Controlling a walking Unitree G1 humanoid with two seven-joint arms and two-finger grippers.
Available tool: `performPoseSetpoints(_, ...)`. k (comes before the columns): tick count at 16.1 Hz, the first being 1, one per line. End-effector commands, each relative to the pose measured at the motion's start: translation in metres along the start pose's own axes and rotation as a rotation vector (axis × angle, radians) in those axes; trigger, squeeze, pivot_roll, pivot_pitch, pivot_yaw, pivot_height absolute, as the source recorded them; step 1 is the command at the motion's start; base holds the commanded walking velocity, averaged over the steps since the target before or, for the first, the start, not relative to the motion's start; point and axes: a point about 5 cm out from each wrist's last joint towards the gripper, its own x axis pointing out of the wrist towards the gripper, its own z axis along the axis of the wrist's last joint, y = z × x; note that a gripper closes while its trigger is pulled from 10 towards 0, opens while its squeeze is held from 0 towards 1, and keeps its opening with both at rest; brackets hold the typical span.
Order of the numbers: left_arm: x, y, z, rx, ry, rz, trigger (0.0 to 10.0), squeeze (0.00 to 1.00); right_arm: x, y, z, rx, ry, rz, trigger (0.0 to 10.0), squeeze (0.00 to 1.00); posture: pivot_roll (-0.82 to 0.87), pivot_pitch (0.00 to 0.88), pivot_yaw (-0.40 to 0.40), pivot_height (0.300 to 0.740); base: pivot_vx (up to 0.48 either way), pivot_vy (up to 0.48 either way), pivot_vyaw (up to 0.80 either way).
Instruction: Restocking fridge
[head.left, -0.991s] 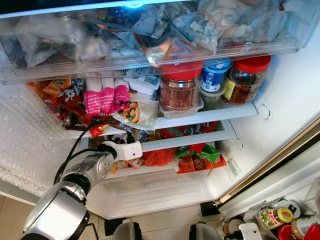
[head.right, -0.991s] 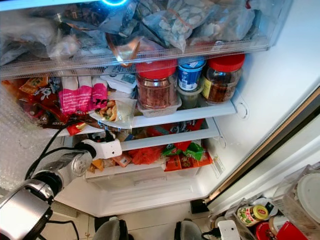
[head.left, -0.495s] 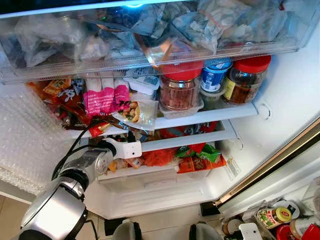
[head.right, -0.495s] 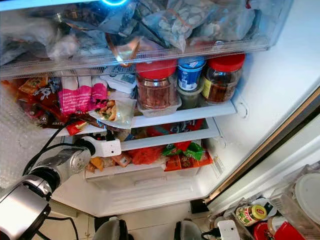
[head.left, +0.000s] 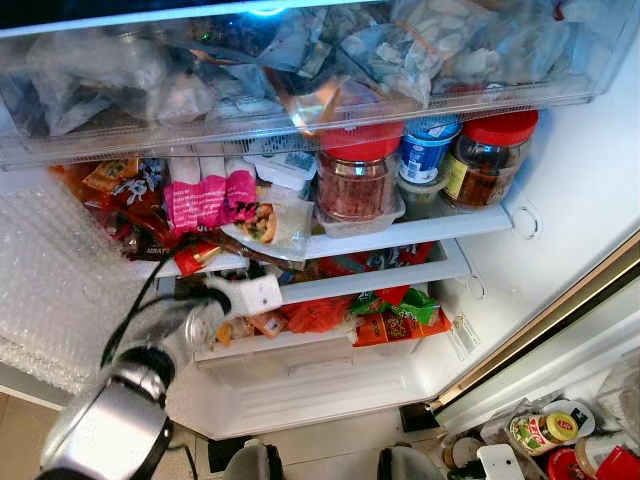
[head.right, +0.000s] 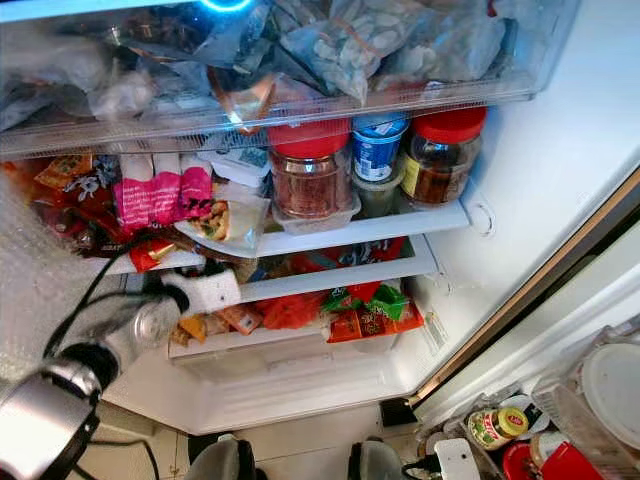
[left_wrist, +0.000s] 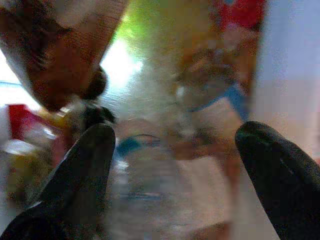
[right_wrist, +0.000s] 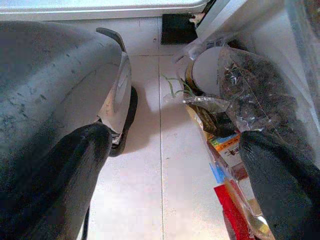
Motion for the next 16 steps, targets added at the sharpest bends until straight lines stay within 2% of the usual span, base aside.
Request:
performPoseSetpoints(1,-0.005,-0.008,-0.007,-0.087,0.022,-0.014,10.0,0.00,-0.002,-0.001,-0.009,-0.003,0.029,-0.003,10.0,0.00,-0.10,0.129,-0.015,0.660,0.000,0.000,0.00)
performPoseSetpoints(2,-0.006,-0.009,-0.008,-0.118,0.023,-0.016,10.0,0.00,-0.002,-0.001,-0.008,-0.003,0.028,-0.004,10.0,0.00,-0.10,0.128,-0.016,0.660,0.000,0.000,0.00)
performPoseSetpoints(5,-0.008,-0.010,-0.010,-0.090,0.018,-0.036,10.0,0.00,-0.001,-0.001,-0.008,-0.004,0.029,-0.004,10.0,0.00,-0.09,0.126,-0.015,0.660,0.000,0.000,0.00)
performPoseSetpoints(7,-0.009,-0.005,-0.011,-0.126,0.012,-0.013,10.0,0.00,-0.001,-0.001,-0.008,-0.004,0.029,-0.003,10.0,0.00,-0.09,0.119,-0.011,0.660,0.000,0.000,0.00)
performPoseSetpoints(10,-0.009,-0.006,0.000,-0.169,-0.086,-0.002,10.0,0.00,-0.001,-0.001,-0.007,-0.002,0.026,-0.005,10.0,0.00,-0.09,0.116,-0.010,0.660,0.000,0.000,0.00)
performPoseSetpoints(11,-0.009,-0.007,0.004,-0.208,-0.118,-0.018,10.0,0.00,-0.001,-0.001,-0.007,-0.001,0.026,-0.005,10.0,0.00,-0.09,0.115,-0.010,0.660,0.000,0.000,0.00)
performPoseSetpoints(15,-0.011,-0.011,0.012,-0.236,-0.194,-0.078,10.0,0.00,-0.001,0.000,-0.006,-0.003,0.026,-0.003,10.0,0.00,-0.08,0.109,-0.006,0.660,0.000,0.000,0.00)
performPoseSetpoints(16,-0.012,-0.013,0.013,-0.275,-0.211,-0.089,10.0,0.00,-0.001,0.000,-0.006,-0.003,0.026,-0.002,10.0,0.00,-0.08,0.106,-0.005,0.660,0.000,0.000,0.00)
